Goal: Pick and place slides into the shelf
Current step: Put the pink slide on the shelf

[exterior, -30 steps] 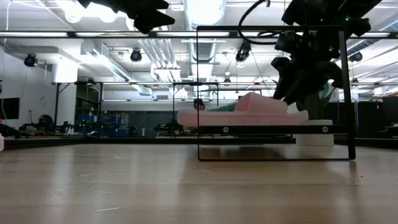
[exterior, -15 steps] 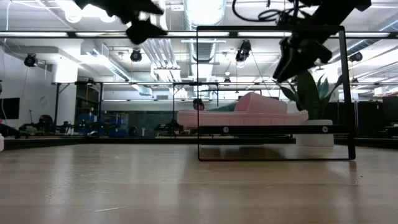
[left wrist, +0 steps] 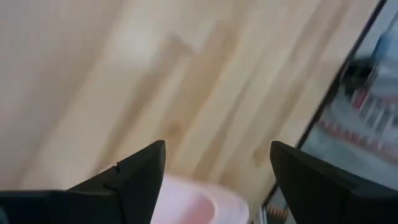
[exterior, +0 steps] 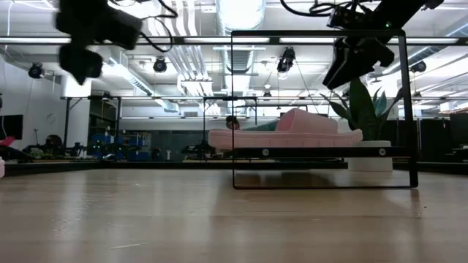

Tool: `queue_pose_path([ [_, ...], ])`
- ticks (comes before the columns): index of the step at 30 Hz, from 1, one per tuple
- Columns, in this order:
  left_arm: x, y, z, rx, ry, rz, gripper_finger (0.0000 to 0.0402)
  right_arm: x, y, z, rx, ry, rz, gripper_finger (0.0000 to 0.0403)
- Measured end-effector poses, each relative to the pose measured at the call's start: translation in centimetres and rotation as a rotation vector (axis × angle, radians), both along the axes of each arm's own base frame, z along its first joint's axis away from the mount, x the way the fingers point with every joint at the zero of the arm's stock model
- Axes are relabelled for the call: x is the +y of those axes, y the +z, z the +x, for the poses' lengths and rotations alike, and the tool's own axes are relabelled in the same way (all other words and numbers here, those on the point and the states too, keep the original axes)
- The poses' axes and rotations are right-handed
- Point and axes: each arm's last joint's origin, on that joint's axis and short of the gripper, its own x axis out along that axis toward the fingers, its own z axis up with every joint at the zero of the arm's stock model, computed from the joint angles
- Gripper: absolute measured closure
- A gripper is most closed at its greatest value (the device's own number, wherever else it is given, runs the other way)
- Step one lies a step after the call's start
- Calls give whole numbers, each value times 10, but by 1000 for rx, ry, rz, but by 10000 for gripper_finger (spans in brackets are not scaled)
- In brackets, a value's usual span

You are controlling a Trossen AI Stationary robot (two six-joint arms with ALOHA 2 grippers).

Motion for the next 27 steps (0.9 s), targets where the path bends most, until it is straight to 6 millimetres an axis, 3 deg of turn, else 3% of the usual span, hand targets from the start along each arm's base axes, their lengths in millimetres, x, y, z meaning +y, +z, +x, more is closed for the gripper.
queue_pose_path([
  [7, -53, -10, -12, 156, -66, -92, 127, 0, -2, 0, 12, 2, 0, 184],
  [13, -83, -34, -24, 270, -18, -130, 127, 0, -3, 0, 14, 0, 2, 183],
  [21, -95, -77, -34, 290, -11, -129, 127, 0, -3, 0, 14, 0, 3, 183],
  [27, -98, -91, -41, 376, -16, -216, 127, 0, -3, 0, 14, 0, 3, 183],
])
